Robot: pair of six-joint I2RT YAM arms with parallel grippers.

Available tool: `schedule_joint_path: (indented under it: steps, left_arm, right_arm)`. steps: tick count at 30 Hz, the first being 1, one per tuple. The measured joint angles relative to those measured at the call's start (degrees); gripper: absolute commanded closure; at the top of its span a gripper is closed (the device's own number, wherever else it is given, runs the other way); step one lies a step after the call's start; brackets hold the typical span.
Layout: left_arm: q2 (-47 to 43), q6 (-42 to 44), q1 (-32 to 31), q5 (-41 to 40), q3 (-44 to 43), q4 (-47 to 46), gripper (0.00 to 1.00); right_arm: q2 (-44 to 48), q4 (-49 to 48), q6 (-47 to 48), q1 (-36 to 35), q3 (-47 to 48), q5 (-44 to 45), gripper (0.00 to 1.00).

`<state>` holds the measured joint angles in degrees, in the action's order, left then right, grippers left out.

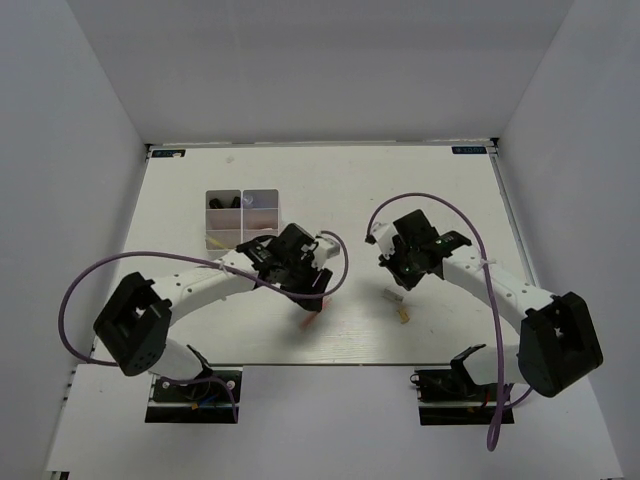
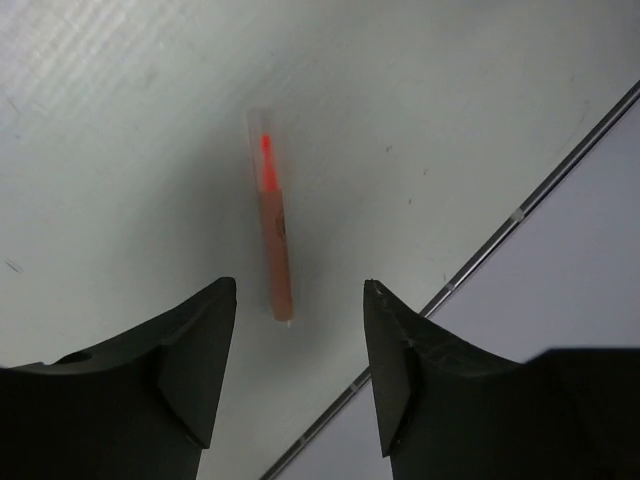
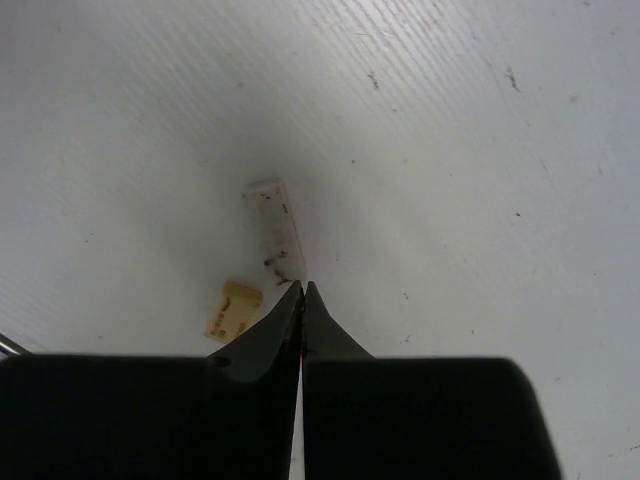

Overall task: Sort the stationery into containers
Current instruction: Grab a piece of stationery with the left arm

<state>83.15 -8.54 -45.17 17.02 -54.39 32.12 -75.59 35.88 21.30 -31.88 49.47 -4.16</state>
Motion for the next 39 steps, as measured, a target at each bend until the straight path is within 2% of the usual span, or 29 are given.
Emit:
schedule_joint_path:
  steps: [7, 12, 21, 23, 32, 38, 39]
  left_arm:
    - [2.73, 0.26, -6.16, -5.01, -0.2, 1.38, 0.3]
    - [5.73, 0.83, -8.76, -9.05, -0.72, 1.03, 0.31]
    - [10.54, 1.27, -13.73, -20.96, -0.87, -1.36, 0.43]
    - [11.32, 1.36, -13.68, -22.29, -1.38, -1.68, 0.48]
    - [15.69, 1.07, -13.57, -26.08, -4.44, -2.16, 0.53]
    - [16.63, 0.5, -13.57, -26.12, -5.66, -0.68, 0.65]
    - [17.0, 0.48, -13.57, -26.08, -6.23, -0.15, 0.72]
  right_arm:
    - [0.26, 0.04, -2.27, 2.93, 0.02, 1.42, 0.94]
    - [0.22, 0.09, -2.82, 4.07, 0.02, 0.96, 0.94]
    - [1.42, 0.09, -2.89, 6.38, 0.02, -1.22, 0.94]
    - [1.57, 0.09, -2.89, 6.67, 0.02, -1.88, 0.94]
    - [3.15, 0.11, -2.91, 8.59, 0.02, -4.0, 0.94]
    - [3.23, 0.13, -2.91, 9.46, 0.02, -5.01, 0.94]
    - [3.23, 0.13, -2.91, 9.57, 0.02, -5.09, 0.94]
